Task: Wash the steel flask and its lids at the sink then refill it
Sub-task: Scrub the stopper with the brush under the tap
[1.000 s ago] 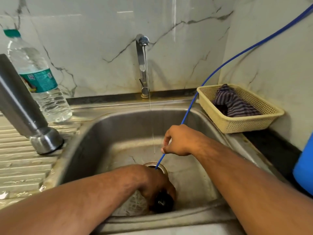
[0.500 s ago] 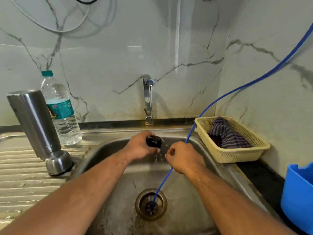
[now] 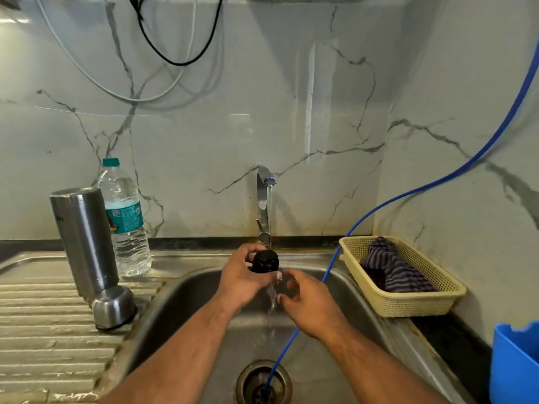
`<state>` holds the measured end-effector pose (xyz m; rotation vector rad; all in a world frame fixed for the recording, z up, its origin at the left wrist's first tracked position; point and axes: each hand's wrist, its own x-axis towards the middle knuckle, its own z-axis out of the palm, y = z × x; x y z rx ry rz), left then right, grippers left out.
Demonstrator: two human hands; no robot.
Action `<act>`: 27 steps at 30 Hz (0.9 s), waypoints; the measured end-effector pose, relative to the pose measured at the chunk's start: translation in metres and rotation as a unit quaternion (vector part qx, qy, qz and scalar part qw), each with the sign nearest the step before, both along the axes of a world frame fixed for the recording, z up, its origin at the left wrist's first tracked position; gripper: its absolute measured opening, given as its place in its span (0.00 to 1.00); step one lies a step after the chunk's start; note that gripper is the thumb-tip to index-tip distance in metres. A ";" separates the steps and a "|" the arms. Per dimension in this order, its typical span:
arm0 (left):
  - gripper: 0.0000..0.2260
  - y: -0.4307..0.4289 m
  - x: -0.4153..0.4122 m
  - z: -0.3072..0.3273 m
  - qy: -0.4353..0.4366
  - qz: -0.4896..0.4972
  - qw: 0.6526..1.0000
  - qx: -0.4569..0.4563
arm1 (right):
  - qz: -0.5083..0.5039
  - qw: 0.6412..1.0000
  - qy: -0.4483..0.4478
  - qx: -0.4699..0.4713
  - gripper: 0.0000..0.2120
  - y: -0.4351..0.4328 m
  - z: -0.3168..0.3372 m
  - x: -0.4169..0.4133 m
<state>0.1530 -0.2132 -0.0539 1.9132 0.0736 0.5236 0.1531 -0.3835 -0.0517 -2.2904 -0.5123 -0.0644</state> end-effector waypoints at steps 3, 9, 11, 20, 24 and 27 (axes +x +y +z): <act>0.27 -0.005 -0.005 -0.004 -0.017 -0.007 1.000 -0.010 | 0.015 0.999 -0.012 0.047 0.21 0.004 0.003 -0.005; 0.25 -0.003 0.003 -0.003 -0.061 -0.001 0.998 0.029 | -0.018 0.987 0.035 0.156 0.24 0.026 0.017 0.003; 0.23 -0.006 0.006 -0.003 -0.087 0.000 0.995 0.049 | -0.034 0.985 0.024 0.169 0.24 0.034 0.022 0.016; 0.24 0.009 0.012 -0.013 -0.099 -0.001 0.995 0.017 | -0.040 0.980 -0.072 0.182 0.25 0.052 0.002 0.037; 0.24 0.007 0.016 -0.015 -0.113 0.018 0.993 0.007 | -0.060 0.976 -0.106 0.180 0.27 0.052 0.001 0.044; 0.23 0.006 0.016 -0.015 -0.117 0.032 0.992 0.018 | -0.057 0.977 -0.101 0.180 0.25 0.050 -0.001 0.046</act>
